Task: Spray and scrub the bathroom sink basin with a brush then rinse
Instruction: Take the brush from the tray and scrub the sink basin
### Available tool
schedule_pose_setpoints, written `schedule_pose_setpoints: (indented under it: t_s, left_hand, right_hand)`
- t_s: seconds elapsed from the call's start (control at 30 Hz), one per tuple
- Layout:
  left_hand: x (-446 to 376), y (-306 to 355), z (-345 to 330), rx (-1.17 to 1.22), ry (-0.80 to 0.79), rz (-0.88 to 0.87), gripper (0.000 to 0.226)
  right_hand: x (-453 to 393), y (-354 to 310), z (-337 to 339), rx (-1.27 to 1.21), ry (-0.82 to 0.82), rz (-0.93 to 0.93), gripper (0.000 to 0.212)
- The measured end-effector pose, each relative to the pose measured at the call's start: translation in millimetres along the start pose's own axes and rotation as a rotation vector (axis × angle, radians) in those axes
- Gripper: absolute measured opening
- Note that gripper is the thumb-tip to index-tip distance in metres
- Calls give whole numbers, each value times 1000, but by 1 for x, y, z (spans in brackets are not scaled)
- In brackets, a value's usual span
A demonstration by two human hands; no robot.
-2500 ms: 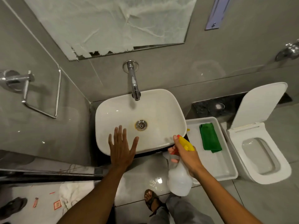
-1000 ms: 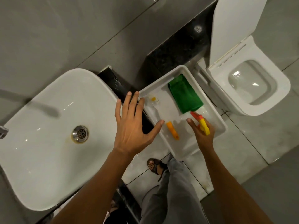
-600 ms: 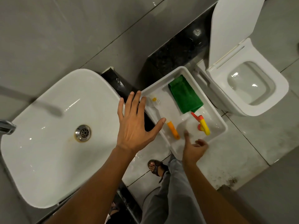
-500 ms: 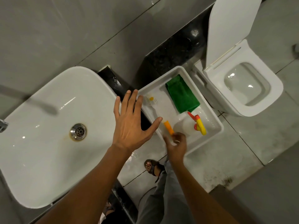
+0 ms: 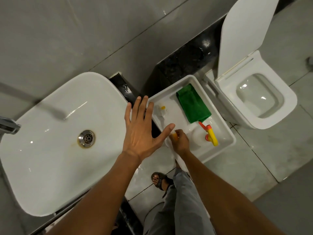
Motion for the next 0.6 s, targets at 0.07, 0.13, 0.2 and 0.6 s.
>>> schedule_pose_setpoints:
  t_s: [0.07,0.13,0.2,0.6]
  left_hand:
    - [1,-2,-1,-4,17,-5,101]
    - [3,-3,-1,17,43,-17,99]
    - [2,-3,1,70,75,-37,97]
    - [65,-41,69,247,221,160,85]
  right_hand:
    - [9,-2,0,-147,-52,-3,43]
    - [23,-4,3,-251,-71,-16,48]
    - [39,-6,13,-265,-40,-23,49]
    - [205,-116,77,-329,4,352,42]
Point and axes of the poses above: each hand's wrist, its own x-axis away from the middle knuckle, its own z-axis out of the back of the hand, y = z × x, the point moved 6 cm from there along -x, towards the middle knuckle, and after that the axes turned 6 degrees about -z, right-handed, at the moved point
